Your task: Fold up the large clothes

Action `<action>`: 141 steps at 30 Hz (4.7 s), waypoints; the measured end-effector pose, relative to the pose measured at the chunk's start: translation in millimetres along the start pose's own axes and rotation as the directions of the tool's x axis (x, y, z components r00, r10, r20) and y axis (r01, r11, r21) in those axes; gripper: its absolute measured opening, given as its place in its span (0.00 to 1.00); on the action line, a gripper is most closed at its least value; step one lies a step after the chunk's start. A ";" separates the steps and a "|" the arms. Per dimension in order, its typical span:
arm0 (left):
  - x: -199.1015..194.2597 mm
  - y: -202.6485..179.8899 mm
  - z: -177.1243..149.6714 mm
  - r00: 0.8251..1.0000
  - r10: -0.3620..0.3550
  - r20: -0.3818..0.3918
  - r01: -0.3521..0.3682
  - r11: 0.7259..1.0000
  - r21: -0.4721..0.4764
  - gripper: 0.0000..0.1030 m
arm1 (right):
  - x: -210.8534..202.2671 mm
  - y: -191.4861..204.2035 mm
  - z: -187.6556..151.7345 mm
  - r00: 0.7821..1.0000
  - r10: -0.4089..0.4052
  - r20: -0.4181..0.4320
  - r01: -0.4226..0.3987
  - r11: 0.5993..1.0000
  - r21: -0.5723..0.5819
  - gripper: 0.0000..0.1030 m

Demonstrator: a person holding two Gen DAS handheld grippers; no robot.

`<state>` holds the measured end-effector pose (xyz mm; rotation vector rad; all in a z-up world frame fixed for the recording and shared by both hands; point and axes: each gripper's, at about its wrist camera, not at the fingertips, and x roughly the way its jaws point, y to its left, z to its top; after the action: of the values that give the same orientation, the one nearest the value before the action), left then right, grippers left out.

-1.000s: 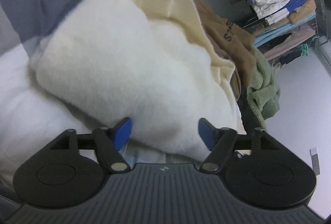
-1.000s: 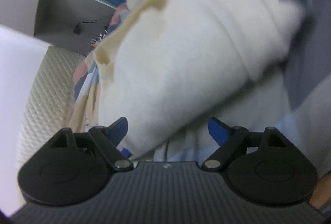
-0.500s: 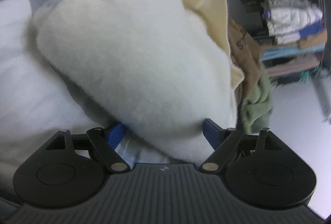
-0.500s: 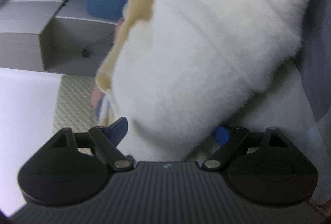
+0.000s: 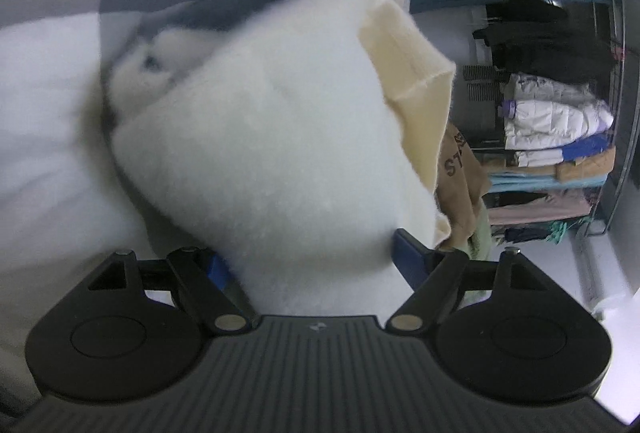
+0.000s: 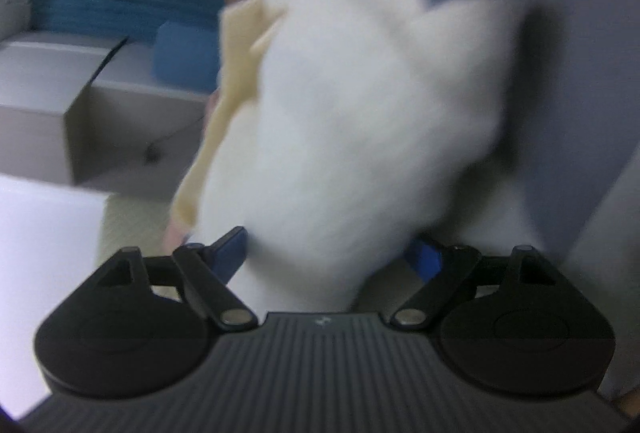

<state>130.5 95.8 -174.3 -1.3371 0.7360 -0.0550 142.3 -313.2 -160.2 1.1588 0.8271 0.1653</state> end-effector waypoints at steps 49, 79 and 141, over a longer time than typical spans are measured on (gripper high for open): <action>-119.9 -97.5 -45.1 0.992 -0.118 0.036 0.100 0.940 0.326 0.69 | -118.7 98.7 -13.5 0.989 0.121 0.088 -0.081 0.928 -0.364 0.52; 108.4 -140.1 22.5 0.985 0.141 0.102 -0.168 0.612 0.773 0.70 | 79.2 136.9 72.1 0.970 -0.234 0.063 0.212 0.693 -0.689 0.54; 17.7 -69.0 -17.0 0.977 0.213 -0.001 -0.186 0.852 0.490 0.83 | -88.5 222.9 -52.8 0.924 -0.366 0.109 0.285 0.471 -0.835 0.81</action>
<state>160.9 55.2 -121.5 -0.7723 0.8391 -0.1046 110.1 -225.0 66.7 0.0395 0.8727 0.2597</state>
